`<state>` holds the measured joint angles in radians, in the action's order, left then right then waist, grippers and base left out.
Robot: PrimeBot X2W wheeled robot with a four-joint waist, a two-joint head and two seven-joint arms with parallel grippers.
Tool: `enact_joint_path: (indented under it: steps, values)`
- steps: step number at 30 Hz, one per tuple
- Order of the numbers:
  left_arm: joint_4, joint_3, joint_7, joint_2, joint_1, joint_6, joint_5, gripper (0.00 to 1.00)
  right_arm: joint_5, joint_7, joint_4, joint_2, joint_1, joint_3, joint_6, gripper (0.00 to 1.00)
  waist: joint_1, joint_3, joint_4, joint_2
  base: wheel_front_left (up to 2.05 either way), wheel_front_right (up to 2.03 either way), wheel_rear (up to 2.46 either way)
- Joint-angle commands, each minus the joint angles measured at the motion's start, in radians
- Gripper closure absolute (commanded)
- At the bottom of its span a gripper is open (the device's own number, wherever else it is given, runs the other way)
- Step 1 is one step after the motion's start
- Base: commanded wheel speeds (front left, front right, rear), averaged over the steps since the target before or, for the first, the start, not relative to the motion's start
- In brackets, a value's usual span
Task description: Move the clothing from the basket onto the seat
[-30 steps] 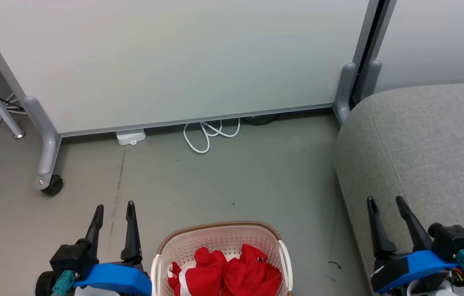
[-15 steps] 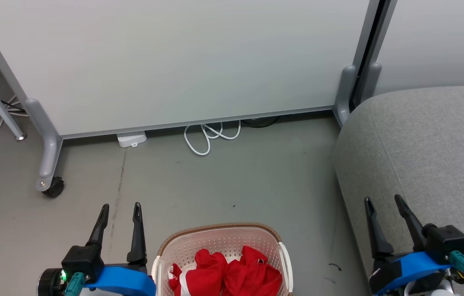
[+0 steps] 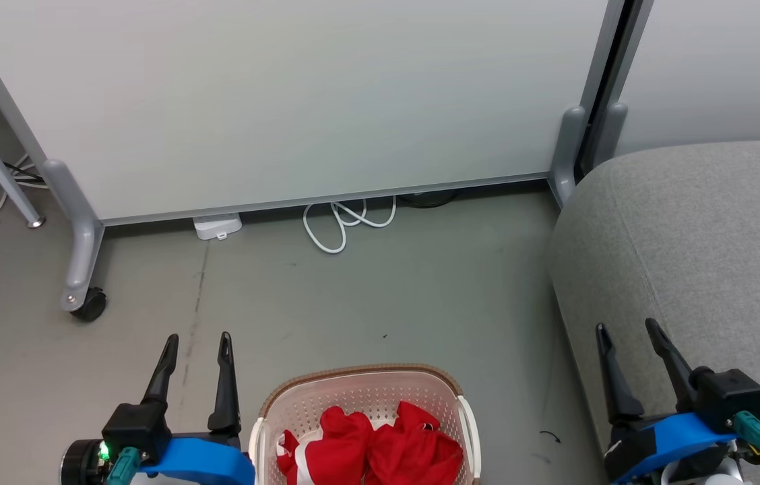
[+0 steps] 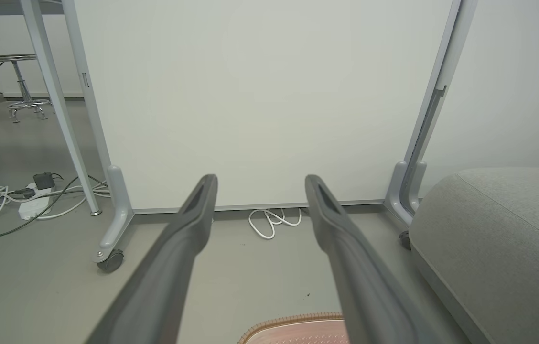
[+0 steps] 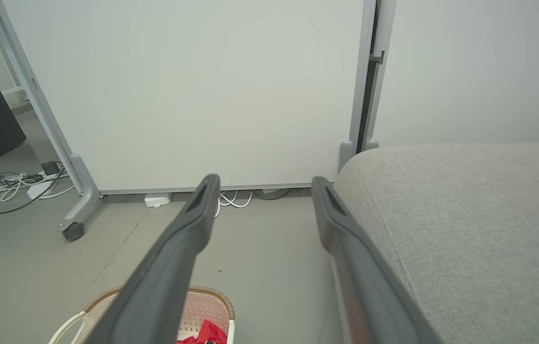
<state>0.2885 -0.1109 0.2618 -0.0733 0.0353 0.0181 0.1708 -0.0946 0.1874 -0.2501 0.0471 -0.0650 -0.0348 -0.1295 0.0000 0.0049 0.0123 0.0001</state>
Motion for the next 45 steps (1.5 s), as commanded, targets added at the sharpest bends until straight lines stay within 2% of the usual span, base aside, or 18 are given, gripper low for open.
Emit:
enact_joint_path:
  steps: [1, 6, 14, 30, 39, 45]
  values:
    - [-0.005, 0.001, 0.005, -0.005, -0.004, -0.004, 0.002, 0.00, 0.004, 0.007, 0.000, 0.006, -0.006, 0.002, -0.002, 0.00, 0.0000, 0.002, -0.002, -0.0001, 0.00, 0.00, 0.00]
    - [-0.003, 0.006, 0.005, -0.007, 0.000, -0.006, 0.008, 0.00, 0.005, 0.007, 0.008, 0.006, -0.023, 0.022, -0.002, 0.00, 0.0000, 0.026, -0.025, -0.0001, 0.00, 0.00, 0.00]
    - [0.054, 0.001, 0.004, -0.005, 0.039, 0.002, 0.016, 0.00, 0.007, 0.002, 0.048, 0.005, -0.063, 0.086, -0.002, 0.00, 0.0000, 0.121, -0.110, -0.0001, 0.00, 0.00, 0.00]
    - [0.400, -0.038, 0.002, -0.044, 0.227, 0.053, 0.011, 0.00, -0.036, 0.035, 0.091, 0.004, -0.187, 0.186, -0.001, 0.00, 0.0000, 0.398, -0.297, -0.0001, 0.00, 0.00, 0.00]
    - [0.625, -0.081, -0.024, -0.079, 0.366, 0.079, -0.010, 0.00, -0.063, 0.061, 0.092, 0.004, -0.239, 0.200, -0.001, 0.00, 0.0000, 0.545, -0.329, -0.0001, 0.00, 0.00, 0.00]
    - [0.709, -0.096, -0.028, -0.094, 0.446, 0.086, -0.012, 0.00, -0.076, 0.071, 0.112, 0.004, -0.270, 0.209, -0.001, 0.00, 0.0000, 0.626, -0.332, -0.0001, 0.00, 0.00, 0.00]
